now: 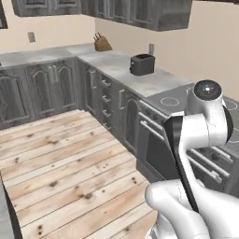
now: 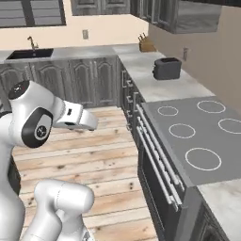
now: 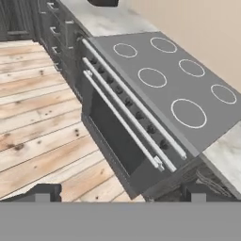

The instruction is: Organize the utensils by type. Pick up the wooden spoons from the counter and place them in the open cabinet. Then pick up the metallic utensils from the counter and place them in the open drawer.

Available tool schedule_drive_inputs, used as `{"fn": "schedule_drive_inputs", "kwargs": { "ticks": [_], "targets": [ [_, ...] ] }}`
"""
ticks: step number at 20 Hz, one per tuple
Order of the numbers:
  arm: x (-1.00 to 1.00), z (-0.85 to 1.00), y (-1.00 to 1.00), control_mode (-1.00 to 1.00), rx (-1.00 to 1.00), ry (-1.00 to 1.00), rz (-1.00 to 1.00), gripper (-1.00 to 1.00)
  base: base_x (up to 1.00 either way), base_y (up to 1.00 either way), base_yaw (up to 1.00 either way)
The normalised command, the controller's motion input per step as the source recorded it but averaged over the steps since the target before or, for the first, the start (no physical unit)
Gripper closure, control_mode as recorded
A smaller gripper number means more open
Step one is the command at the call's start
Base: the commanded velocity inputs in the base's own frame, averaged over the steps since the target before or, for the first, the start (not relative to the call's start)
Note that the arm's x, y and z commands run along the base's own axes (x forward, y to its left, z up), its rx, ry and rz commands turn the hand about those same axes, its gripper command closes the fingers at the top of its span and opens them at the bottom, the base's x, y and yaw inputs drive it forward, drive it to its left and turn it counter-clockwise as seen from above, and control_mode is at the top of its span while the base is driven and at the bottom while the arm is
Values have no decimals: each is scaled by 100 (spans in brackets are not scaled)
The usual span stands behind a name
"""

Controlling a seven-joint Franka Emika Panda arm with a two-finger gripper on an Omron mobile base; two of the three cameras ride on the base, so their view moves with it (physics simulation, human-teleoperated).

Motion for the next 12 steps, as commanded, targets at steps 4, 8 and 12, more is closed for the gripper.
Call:
{"fn": "schedule_drive_inputs", "kwargs": {
  "ticks": [4,8,12],
  "targets": [
    [0,0,0,100,0,0,0,-100,32,0,96],
    [0,0,0,100,0,0,0,-100,65,0,70],
    [0,0,0,100,0,0,0,-100,79,0,53]
  ]
}}
